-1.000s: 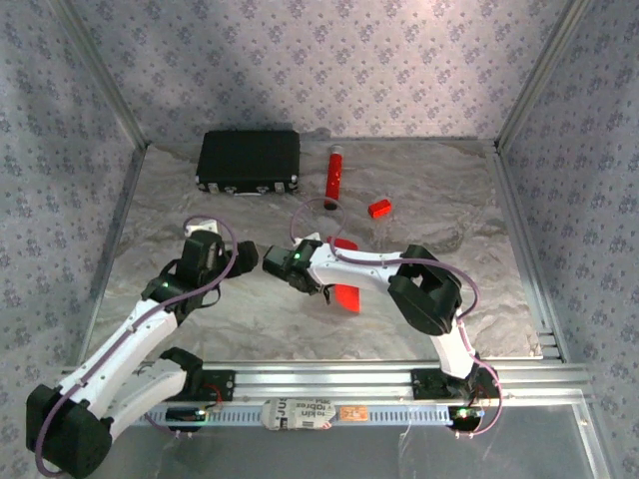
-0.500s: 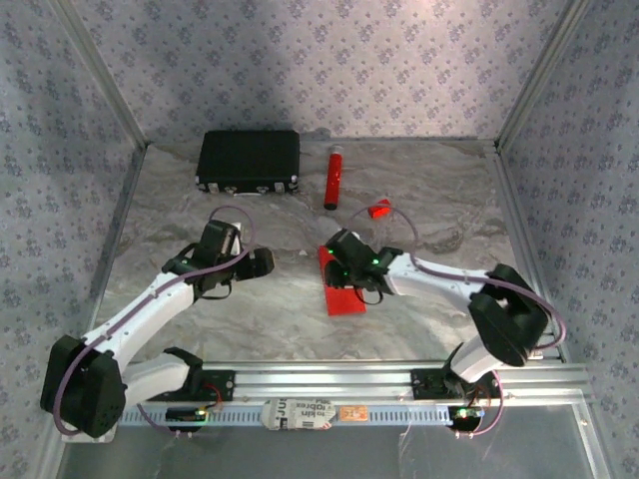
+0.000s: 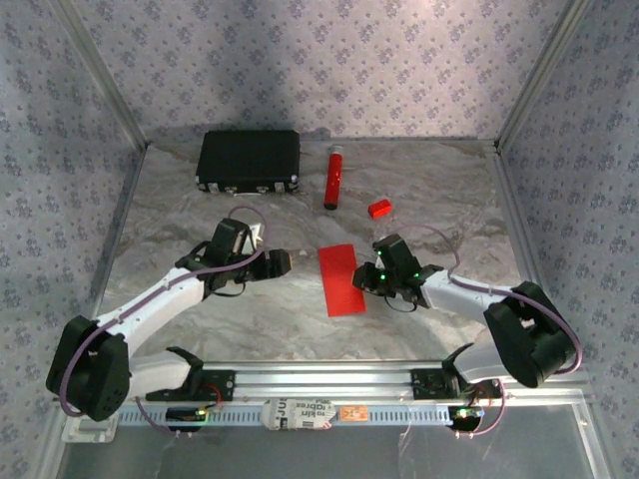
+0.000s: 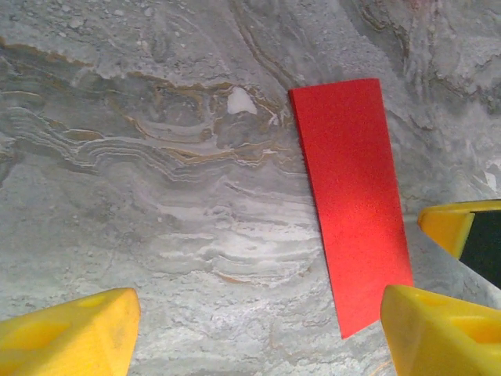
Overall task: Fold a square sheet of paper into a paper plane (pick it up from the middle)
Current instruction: Turn over the paper at the center of the table, then third fold the triangle at the center of the table.
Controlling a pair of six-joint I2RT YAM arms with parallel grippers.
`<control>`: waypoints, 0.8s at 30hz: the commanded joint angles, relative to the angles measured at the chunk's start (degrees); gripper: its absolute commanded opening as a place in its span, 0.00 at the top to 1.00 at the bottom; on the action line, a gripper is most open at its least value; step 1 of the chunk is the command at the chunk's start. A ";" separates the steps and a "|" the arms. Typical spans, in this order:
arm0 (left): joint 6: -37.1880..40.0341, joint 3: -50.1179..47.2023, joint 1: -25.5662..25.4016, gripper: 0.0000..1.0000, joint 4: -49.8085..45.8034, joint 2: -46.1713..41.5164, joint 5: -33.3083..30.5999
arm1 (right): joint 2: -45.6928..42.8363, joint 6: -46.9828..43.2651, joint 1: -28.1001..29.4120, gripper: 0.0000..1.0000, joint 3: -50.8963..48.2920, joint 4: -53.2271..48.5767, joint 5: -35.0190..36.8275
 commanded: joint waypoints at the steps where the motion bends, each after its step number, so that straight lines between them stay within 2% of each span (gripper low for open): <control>1: 0.00 -1.90 -0.25 0.17 0.63 -3.22 -0.07 | -0.75 -0.99 -0.21 0.78 0.22 0.65 -2.32; 7: -1.48 -6.01 -0.30 0.13 -1.39 -10.94 -0.40 | 2.16 -3.20 0.00 0.78 1.63 0.89 -3.05; 10: -3.42 -7.35 -0.62 0.20 0.53 -10.74 2.97 | 4.22 -3.69 -0.58 0.81 2.11 2.54 -5.53; 16: -5.64 -3.06 -4.41 0.35 6.89 0.45 8.56 | 6.45 -3.03 -3.16 0.88 0.83 5.88 -8.94; 24: -10.14 4.13 -5.54 0.33 14.33 16.24 15.42 | 8.77 0.12 -5.25 0.89 -2.28 7.56 -11.36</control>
